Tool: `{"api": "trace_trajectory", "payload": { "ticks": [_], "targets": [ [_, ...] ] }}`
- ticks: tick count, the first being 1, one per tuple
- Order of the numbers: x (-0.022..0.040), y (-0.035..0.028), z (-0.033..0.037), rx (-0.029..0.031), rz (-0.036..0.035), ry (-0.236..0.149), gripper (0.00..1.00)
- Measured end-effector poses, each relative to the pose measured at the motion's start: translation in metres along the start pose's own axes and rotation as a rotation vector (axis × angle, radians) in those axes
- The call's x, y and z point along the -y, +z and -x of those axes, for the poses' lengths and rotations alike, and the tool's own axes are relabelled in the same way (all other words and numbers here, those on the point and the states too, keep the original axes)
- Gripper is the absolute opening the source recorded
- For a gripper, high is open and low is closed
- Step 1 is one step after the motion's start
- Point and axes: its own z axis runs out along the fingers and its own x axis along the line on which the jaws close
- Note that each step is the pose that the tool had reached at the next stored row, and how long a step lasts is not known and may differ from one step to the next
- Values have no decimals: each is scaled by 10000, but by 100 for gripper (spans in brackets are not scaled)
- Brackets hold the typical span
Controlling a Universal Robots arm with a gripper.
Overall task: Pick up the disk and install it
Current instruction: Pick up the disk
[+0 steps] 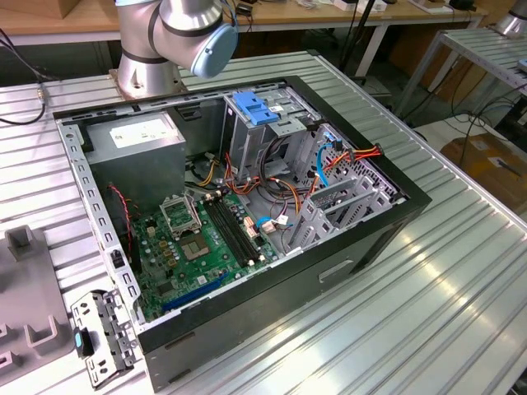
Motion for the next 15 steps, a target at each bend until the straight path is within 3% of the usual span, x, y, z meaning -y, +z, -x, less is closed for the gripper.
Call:
{"api": "trace_trajectory", "payload": {
  "ticks": [15],
  "targets": [
    [0,-104,1,0,-1,0,37]
  ]
}}
